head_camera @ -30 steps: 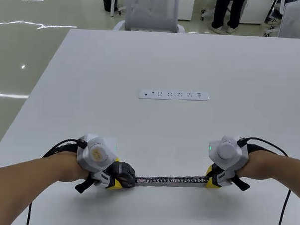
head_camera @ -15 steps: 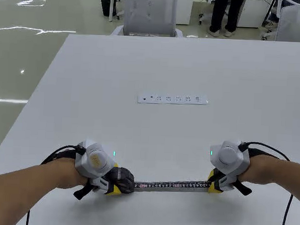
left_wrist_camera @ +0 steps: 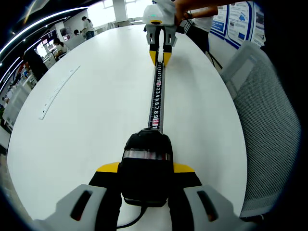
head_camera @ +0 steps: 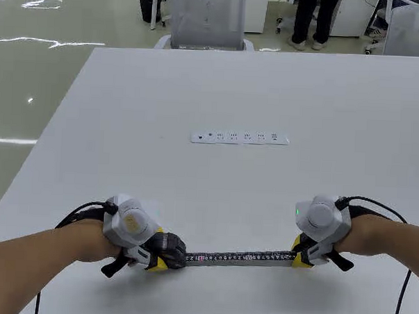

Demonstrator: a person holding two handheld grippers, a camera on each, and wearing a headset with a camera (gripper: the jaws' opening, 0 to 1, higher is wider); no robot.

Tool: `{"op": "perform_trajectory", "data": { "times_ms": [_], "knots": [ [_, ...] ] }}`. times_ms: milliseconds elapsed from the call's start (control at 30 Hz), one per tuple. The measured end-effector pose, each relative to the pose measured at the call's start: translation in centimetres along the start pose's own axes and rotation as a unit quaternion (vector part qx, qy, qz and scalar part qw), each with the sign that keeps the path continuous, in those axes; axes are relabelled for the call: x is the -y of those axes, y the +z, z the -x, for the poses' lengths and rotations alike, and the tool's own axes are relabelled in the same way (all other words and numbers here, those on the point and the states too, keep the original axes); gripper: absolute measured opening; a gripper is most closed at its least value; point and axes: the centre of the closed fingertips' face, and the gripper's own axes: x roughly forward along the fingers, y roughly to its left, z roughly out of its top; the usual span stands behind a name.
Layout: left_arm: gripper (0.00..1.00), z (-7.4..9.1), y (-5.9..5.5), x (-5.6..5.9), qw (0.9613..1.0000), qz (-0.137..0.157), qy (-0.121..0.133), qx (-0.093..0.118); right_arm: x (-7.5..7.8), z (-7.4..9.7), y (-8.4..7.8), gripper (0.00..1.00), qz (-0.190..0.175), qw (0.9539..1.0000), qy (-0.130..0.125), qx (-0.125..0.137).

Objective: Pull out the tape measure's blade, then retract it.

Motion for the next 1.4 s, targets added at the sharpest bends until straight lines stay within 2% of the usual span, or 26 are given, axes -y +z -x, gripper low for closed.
{"op": "perform_trajectory", "data": {
  "times_ms": [500, 667, 900, 1100, 1200, 1400],
  "knots": [
    [0.33, -0.1, 0.0, -0.1, 1.0, 0.0, -0.001, 0.003, -0.1, 0.1, 0.1, 0.14, 0.0, 1.0, -0.006, 0.003],
    [0.33, 0.0, 0.0, 0.0, 1.0, -0.003, 0.001, 0.002, -0.2, 0.1, 0.2, 0.15, 0.015, 0.9995, -0.012, 0.026],
    [0.33, -0.1, 0.1, -0.1, 1.0, -0.004, -0.003, 0.0, 0.1, 0.1, 0.1, 0.16, 0.007, 0.9994, -0.023, 0.025],
    [0.33, -0.2, 0.0, -0.2, 1.0, -0.003, -0.003, 0.002, 0.6, 0.2, -0.1, 0.22, -0.009, 0.9987, -0.037, 0.033],
    [0.33, -0.2, 0.1, -0.2, 1.0, -0.002, -0.005, 0.004, 0.1, 0.3, 0.0, 0.3, -0.012, 0.9986, -0.038, 0.034],
    [0.34, -0.1, 0.2, -0.1, 0.9999, -0.01, -0.004, 0.012, -0.4, 0.6, -0.4, 0.33, -0.016, 0.9982, -0.042, 0.041]
  ]
}}
